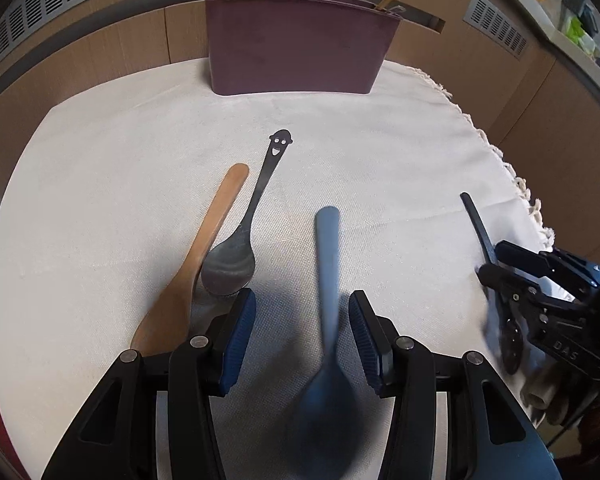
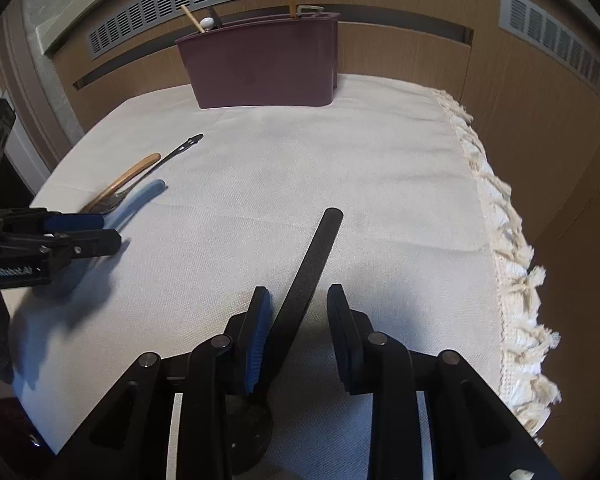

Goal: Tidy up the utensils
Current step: 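Grasp the blue spoon with left tool while right tool grasps the black-handled spoon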

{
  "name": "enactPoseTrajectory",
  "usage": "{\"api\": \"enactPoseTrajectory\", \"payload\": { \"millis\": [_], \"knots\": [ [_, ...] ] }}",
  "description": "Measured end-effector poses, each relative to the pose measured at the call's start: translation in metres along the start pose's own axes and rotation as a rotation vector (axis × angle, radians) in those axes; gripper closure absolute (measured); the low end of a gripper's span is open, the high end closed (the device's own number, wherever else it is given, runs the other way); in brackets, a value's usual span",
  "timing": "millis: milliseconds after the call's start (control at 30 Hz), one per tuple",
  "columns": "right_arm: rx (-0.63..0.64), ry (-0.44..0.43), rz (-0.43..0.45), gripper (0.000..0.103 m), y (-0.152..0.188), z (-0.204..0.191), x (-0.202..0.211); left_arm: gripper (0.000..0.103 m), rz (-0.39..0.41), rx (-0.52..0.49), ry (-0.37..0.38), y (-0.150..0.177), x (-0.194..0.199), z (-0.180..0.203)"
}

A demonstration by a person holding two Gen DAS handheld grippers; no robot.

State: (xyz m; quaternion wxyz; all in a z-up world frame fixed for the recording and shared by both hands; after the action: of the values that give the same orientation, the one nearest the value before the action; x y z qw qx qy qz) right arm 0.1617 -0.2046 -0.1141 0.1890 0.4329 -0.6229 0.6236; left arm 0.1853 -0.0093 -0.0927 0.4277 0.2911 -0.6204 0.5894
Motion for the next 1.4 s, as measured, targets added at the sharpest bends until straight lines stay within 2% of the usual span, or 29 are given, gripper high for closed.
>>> {"api": "enactPoseTrajectory", "payload": {
  "millis": [67, 400, 500, 567, 667, 800, 1000, 1233, 1333, 1400],
  "knots": [
    [-0.007, -0.028, -0.004, 0.065, 0.001, -0.002, 0.001, 0.054, -0.005, -0.002, -0.001, 0.000, 0.000, -0.001],
    [0.023, -0.014, 0.013, 0.065, 0.004, -0.005, 0.003, 0.055, -0.042, 0.042, -0.033, -0.005, -0.003, 0.000],
    [0.040, 0.003, 0.011, 0.065, 0.004, -0.007, 0.003, 0.072, -0.030, 0.018, -0.067, -0.009, -0.006, 0.006],
    [0.047, 0.008, 0.009, 0.065, 0.004, -0.008, 0.003, 0.075, -0.025, 0.004, -0.069, -0.013, -0.008, 0.010],
    [0.039, 0.011, 0.010, 0.068, 0.004, -0.006, 0.004, 0.091, -0.013, -0.021, -0.054, -0.020, -0.011, 0.016],
    [0.009, 0.006, 0.006, 0.073, 0.001, -0.001, 0.005, 0.091, 0.063, -0.039, -0.016, -0.025, 0.003, 0.020],
    [-0.045, 0.014, -0.004, 0.073, -0.012, 0.004, -0.004, 0.091, 0.183, 0.026, 0.027, -0.030, 0.043, 0.007],
    [0.001, 0.104, -0.026, 0.076, -0.033, -0.009, -0.022, 0.091, 0.219, 0.054, 0.046, -0.035, 0.059, 0.000],
    [0.033, 0.104, -0.032, 0.090, -0.035, -0.013, -0.024, 0.091, 0.224, 0.064, 0.052, -0.034, 0.063, -0.004],
    [0.051, 0.111, -0.029, 0.091, -0.036, -0.015, -0.024, 0.091, 0.226, 0.070, 0.056, -0.034, 0.062, -0.003]
  ]
}}
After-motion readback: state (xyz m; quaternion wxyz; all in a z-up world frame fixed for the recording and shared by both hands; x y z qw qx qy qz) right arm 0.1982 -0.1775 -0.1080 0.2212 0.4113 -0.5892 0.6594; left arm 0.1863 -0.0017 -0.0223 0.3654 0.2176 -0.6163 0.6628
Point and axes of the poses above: each gripper's, at about its wrist camera, not at the fingertips, and x roughly against the way its jaws point, z to its right, y to its underside, the point moved 3 cm from there along -x, roughly the way its jaws point, and after that the axes turned 5 degrees about -y, right-handed, at the moved point
